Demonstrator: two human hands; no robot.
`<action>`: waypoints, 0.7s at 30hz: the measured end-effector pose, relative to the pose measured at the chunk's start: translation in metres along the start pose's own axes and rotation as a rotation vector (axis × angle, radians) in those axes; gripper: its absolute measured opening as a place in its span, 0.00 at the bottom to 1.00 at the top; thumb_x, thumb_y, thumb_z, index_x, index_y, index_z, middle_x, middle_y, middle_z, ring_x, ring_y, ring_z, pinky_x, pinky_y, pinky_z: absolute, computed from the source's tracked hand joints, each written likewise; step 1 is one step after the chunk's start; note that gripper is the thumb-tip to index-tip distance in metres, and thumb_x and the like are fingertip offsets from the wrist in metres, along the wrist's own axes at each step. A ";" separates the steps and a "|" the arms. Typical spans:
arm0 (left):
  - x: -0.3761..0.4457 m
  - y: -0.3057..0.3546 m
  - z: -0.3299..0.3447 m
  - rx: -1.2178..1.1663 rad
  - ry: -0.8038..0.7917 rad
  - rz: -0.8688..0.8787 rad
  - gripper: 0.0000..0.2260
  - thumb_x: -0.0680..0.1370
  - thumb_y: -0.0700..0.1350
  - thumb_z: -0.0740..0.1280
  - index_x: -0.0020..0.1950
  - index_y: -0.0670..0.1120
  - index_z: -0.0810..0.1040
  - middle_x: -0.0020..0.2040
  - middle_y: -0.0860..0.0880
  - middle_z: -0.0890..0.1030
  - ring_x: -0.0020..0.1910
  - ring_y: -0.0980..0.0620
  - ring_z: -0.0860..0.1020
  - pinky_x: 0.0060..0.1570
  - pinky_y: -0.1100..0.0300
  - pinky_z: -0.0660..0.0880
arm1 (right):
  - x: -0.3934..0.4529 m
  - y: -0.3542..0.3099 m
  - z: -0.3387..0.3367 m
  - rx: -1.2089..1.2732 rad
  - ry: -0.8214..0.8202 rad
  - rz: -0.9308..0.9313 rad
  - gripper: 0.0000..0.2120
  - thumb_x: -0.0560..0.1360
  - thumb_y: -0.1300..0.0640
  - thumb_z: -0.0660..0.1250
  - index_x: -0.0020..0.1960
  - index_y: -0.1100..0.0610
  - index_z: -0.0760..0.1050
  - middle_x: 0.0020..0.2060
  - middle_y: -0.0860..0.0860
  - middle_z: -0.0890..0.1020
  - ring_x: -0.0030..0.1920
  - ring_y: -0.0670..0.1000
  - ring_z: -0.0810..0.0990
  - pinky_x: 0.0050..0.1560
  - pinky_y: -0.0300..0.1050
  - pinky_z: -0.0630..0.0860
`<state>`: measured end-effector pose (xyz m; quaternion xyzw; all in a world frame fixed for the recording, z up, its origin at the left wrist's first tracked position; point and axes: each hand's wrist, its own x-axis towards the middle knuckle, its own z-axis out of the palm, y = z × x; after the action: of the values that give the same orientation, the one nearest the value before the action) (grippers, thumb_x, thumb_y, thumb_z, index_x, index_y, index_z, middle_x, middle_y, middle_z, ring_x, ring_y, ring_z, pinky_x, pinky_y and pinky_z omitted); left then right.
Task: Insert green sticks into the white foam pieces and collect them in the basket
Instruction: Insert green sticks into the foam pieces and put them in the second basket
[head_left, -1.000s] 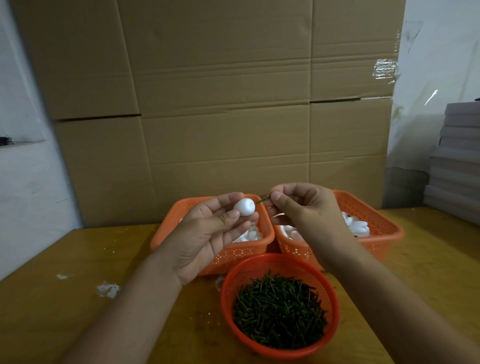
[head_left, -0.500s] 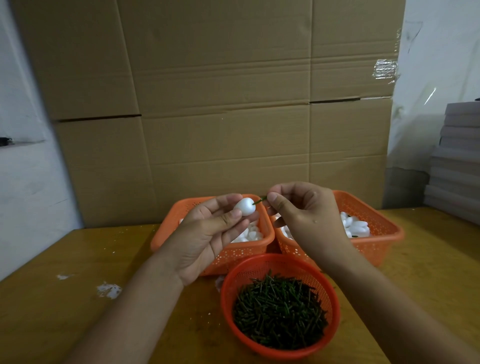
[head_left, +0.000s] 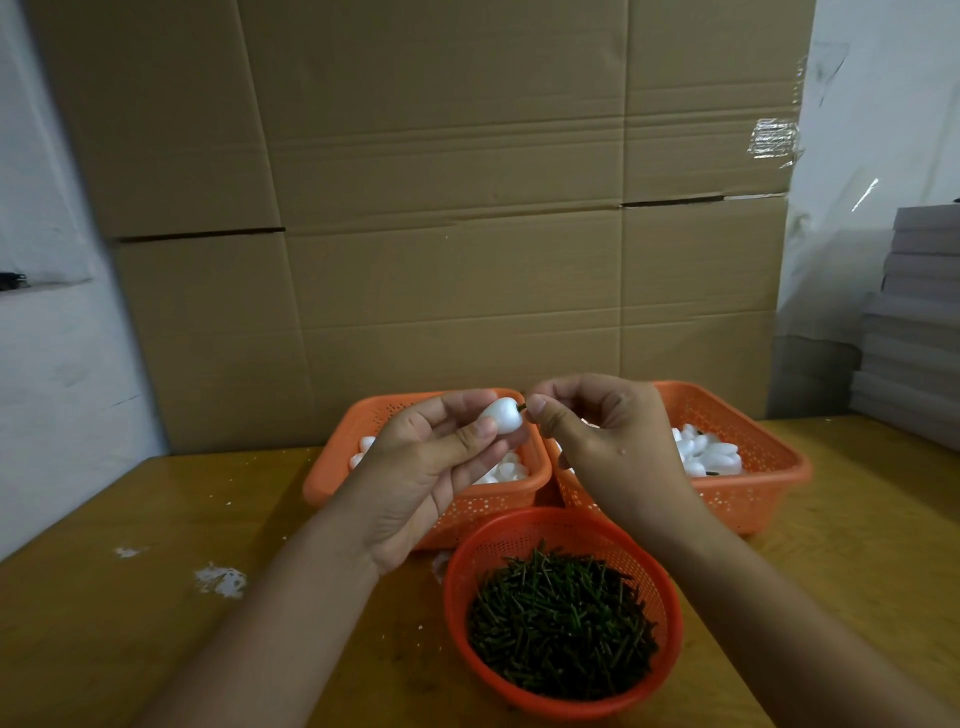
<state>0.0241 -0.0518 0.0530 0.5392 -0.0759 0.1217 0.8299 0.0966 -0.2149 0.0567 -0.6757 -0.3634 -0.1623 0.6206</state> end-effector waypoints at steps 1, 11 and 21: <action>0.000 0.000 0.000 0.002 0.002 0.000 0.15 0.72 0.36 0.71 0.59 0.37 0.78 0.57 0.38 0.84 0.58 0.41 0.83 0.47 0.65 0.80 | 0.000 0.000 0.000 0.002 -0.004 0.002 0.08 0.76 0.61 0.72 0.39 0.51 0.82 0.30 0.45 0.82 0.31 0.41 0.77 0.37 0.41 0.75; 0.000 0.000 -0.001 0.011 -0.001 -0.006 0.17 0.72 0.36 0.71 0.60 0.37 0.78 0.56 0.38 0.84 0.57 0.42 0.84 0.46 0.65 0.80 | -0.001 0.000 0.001 0.016 -0.022 0.010 0.09 0.76 0.60 0.71 0.39 0.50 0.82 0.30 0.43 0.82 0.31 0.41 0.78 0.34 0.34 0.73; 0.001 0.007 -0.004 0.202 0.093 0.146 0.22 0.68 0.49 0.78 0.60 0.50 0.80 0.51 0.47 0.86 0.50 0.54 0.84 0.43 0.63 0.80 | -0.002 0.000 0.007 0.103 -0.190 0.191 0.07 0.77 0.61 0.70 0.41 0.60 0.83 0.31 0.53 0.83 0.31 0.45 0.79 0.29 0.39 0.74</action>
<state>0.0228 -0.0453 0.0578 0.6070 -0.0636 0.2139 0.7628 0.0936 -0.2087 0.0538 -0.6869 -0.3624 -0.0188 0.6296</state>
